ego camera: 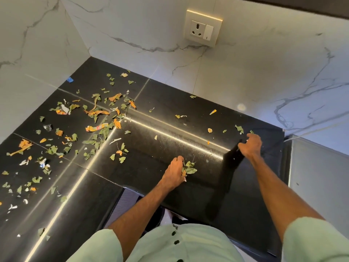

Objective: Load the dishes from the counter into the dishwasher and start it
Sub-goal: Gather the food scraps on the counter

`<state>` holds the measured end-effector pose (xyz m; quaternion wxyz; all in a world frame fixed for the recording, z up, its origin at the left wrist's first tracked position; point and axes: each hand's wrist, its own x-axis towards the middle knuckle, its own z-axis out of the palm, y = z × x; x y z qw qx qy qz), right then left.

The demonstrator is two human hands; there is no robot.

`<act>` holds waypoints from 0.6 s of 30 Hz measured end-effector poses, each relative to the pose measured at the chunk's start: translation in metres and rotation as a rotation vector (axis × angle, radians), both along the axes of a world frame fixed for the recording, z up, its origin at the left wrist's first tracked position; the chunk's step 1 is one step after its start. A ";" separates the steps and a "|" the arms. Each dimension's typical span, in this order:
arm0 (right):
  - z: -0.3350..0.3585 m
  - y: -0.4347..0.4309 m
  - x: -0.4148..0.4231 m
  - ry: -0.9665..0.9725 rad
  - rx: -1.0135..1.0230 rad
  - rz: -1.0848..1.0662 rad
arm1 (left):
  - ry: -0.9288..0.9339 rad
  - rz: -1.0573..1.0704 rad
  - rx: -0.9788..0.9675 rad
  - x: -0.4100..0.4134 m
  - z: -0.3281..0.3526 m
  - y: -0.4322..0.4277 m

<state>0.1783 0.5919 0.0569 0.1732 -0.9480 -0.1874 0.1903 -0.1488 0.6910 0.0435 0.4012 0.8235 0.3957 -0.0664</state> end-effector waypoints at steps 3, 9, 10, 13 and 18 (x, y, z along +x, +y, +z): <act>-0.002 0.008 0.030 0.052 -0.081 0.025 | 0.000 0.036 -0.018 0.001 -0.007 0.003; -0.023 0.015 0.030 0.181 -0.219 0.128 | 0.034 0.073 -0.046 0.009 -0.009 0.004; -0.025 0.016 0.019 0.171 -0.206 0.143 | 0.043 0.077 -0.057 0.010 -0.008 0.005; -0.030 0.017 -0.032 0.160 -0.123 0.203 | 0.069 0.093 -0.087 0.013 -0.005 0.008; -0.039 0.003 -0.124 0.174 -0.064 0.465 | 0.074 0.083 -0.084 0.013 -0.006 0.008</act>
